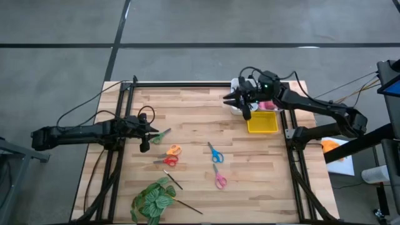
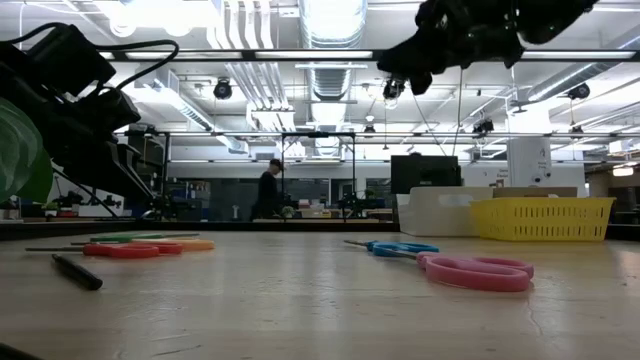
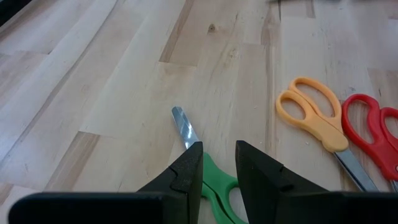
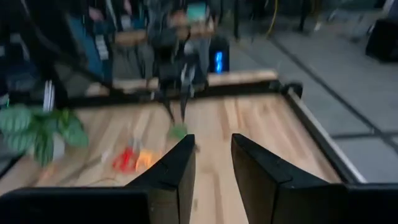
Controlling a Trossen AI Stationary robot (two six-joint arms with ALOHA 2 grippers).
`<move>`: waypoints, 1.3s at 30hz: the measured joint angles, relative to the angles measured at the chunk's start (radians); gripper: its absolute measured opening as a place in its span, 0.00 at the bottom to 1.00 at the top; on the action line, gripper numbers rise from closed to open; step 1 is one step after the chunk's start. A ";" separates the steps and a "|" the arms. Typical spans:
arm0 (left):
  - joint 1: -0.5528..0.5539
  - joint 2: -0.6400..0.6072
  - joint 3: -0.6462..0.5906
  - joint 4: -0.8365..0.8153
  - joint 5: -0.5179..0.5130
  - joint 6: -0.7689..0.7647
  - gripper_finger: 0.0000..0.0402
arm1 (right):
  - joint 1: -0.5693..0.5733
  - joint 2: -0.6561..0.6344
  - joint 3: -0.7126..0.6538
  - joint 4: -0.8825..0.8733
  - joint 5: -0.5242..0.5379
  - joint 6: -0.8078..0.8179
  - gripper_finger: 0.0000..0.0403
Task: Pick & Place Paint Supplies
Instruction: Put the black paint brush into the white bin
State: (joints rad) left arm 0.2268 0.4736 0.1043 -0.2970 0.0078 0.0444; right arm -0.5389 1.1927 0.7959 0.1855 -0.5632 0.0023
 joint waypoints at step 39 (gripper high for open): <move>0.000 0.000 0.000 0.038 -0.002 0.000 0.24 | 0.000 -0.002 -0.066 0.132 0.009 0.071 0.25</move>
State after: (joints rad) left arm 0.2268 0.4736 0.1043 -0.2593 0.0058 0.0444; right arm -0.5392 1.1912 0.7300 0.3172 -0.5545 0.0733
